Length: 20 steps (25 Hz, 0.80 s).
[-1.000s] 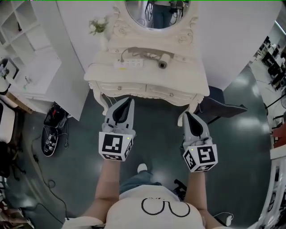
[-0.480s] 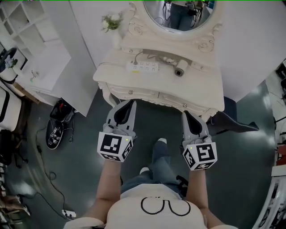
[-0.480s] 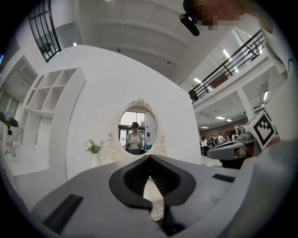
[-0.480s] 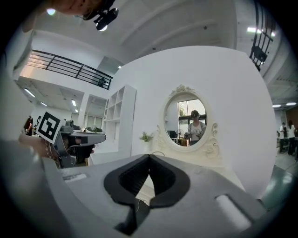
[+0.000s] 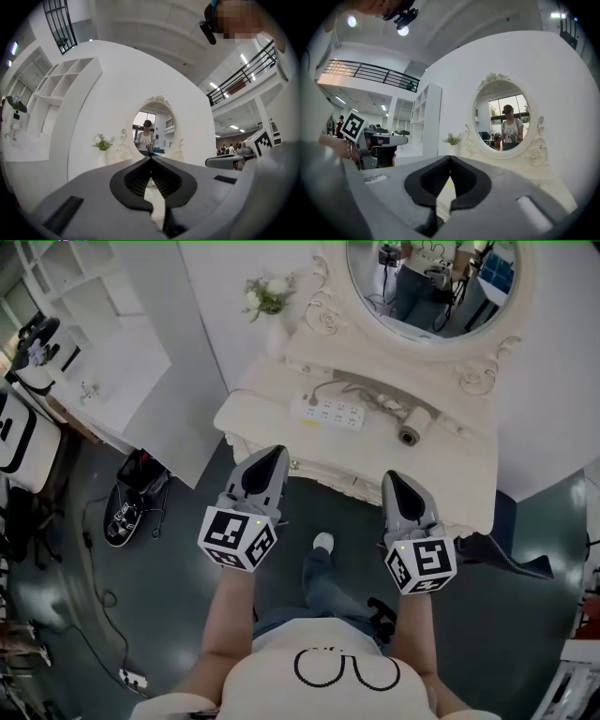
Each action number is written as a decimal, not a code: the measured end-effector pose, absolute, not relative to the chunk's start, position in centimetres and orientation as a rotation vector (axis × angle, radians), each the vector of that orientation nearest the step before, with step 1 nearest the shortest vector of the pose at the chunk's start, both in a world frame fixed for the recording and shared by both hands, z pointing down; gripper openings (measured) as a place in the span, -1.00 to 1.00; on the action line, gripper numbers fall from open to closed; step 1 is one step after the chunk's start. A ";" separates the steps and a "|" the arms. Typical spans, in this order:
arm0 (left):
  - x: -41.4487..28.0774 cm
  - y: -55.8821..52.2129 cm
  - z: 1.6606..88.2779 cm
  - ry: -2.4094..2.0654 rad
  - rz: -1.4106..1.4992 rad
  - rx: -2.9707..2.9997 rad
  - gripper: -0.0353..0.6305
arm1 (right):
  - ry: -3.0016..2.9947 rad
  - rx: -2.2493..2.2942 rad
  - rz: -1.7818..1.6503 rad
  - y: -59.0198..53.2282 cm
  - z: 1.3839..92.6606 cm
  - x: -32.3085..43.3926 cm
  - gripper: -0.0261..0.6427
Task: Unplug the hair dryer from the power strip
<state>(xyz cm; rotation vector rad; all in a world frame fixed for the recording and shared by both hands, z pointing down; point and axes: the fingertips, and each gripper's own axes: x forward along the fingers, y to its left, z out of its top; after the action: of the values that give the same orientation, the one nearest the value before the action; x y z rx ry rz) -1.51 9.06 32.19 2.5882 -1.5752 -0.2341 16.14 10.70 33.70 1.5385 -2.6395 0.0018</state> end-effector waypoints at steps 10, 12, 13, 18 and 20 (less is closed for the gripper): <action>-0.8 -6.1 34.9 -1.507 -0.065 2.587 -0.90 | -2.650 1.423 0.066 -4.6 35.7 15.4 -0.93; -0.4 -8.6 36.0 -1.480 -0.010 2.581 -0.89 | -2.645 1.391 0.077 -7.0 36.4 15.4 -0.93; -0.2 -9.7 36.5 -1.462 0.016 2.575 -0.89 | -2.643 1.376 0.086 -8.0 36.7 15.4 -0.93; 1.3 -13.2 39.0 -1.350 0.187 2.580 -0.41 | -2.632 1.337 0.148 -11.5 38.1 15.7 -0.93; 1.7 -14.1 40.1 -1.319 0.246 2.585 -0.18 | -2.624 1.324 0.171 -12.4 38.9 15.6 -0.93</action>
<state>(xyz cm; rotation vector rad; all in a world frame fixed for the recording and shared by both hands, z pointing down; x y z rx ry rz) 1.69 -14.09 40.15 2.5852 -1.3190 0.2457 15.60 -12.43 38.89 1.3238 -2.6243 0.1708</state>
